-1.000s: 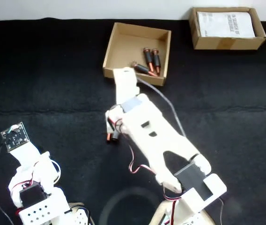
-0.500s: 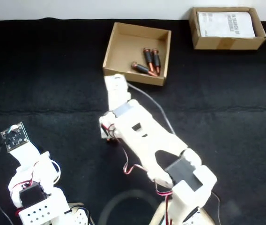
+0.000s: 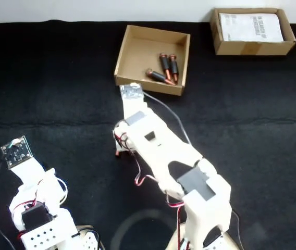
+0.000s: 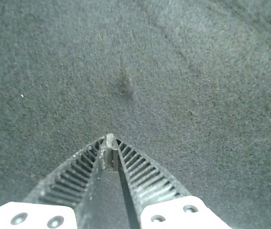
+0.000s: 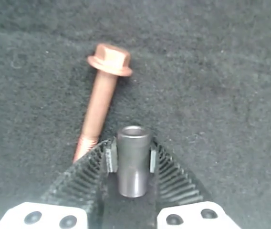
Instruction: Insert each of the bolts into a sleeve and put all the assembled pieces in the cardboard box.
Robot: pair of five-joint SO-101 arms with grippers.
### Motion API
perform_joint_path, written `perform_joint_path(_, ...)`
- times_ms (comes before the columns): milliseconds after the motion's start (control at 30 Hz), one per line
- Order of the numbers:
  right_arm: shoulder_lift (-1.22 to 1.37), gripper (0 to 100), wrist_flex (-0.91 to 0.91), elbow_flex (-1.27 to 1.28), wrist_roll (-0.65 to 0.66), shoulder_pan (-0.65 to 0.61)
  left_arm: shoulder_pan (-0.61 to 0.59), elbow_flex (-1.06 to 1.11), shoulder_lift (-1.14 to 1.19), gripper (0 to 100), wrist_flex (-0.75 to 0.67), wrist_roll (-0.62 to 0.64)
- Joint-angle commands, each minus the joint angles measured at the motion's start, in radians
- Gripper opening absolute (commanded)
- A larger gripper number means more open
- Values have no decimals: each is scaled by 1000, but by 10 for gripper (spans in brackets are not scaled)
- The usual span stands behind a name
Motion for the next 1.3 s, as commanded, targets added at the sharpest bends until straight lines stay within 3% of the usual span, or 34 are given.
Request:
perform_joint_path(0,-10,8,117,-119,-5,30,-13,1,-8,10,-17,-8)
perform_joint_path(467,-332,8,654,-711,9,173,-13,1,-8,10,-17,-6)
perform_joint_path(667,-568,8,779,-730,152,180,-13,1,-8,10,-17,-6)
perform_joint_path(867,-935,8,780,-542,235,217,-13,-24,-8,10,-17,-8)
perform_joint_path(1067,-1308,8,777,-186,292,371,-2,-274,-7,11,-15,-8)
perform_joint_path(1267,-1581,8,634,176,341,522,162,-526,1,12,84,-52)
